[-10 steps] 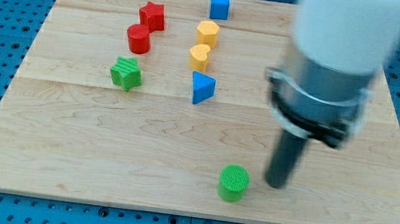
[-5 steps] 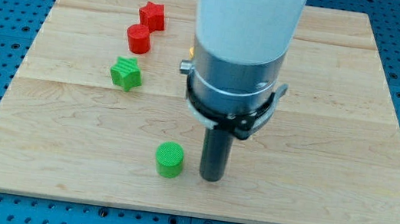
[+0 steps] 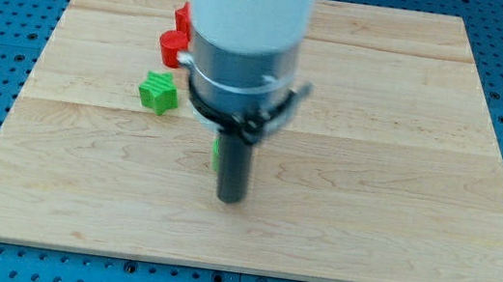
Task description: Place the green circle in between the green star and the blue triangle
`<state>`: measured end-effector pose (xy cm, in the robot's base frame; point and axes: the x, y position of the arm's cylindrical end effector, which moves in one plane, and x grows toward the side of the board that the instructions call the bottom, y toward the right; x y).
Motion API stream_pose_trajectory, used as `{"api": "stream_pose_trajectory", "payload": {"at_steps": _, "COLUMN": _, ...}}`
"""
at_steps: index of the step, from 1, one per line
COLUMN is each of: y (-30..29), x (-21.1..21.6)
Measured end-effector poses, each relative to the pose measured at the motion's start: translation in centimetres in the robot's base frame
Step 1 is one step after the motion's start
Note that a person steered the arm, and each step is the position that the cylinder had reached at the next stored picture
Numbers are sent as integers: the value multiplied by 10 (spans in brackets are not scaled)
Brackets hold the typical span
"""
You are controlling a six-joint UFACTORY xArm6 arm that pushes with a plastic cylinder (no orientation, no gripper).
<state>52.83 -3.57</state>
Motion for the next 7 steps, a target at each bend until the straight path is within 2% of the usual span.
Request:
{"api": "stream_pose_trajectory", "payload": {"at_steps": 1, "y": -13, "x": -50}}
{"api": "stream_pose_trajectory", "payload": {"at_steps": 2, "y": -28, "x": -48}}
{"api": "stream_pose_trajectory", "payload": {"at_steps": 3, "y": 3, "x": -12}}
{"api": "stream_pose_trajectory", "payload": {"at_steps": 4, "y": 33, "x": -44}}
{"api": "stream_pose_trajectory", "payload": {"at_steps": 5, "y": 28, "x": -70}}
{"api": "stream_pose_trajectory", "payload": {"at_steps": 7, "y": -6, "x": -75}}
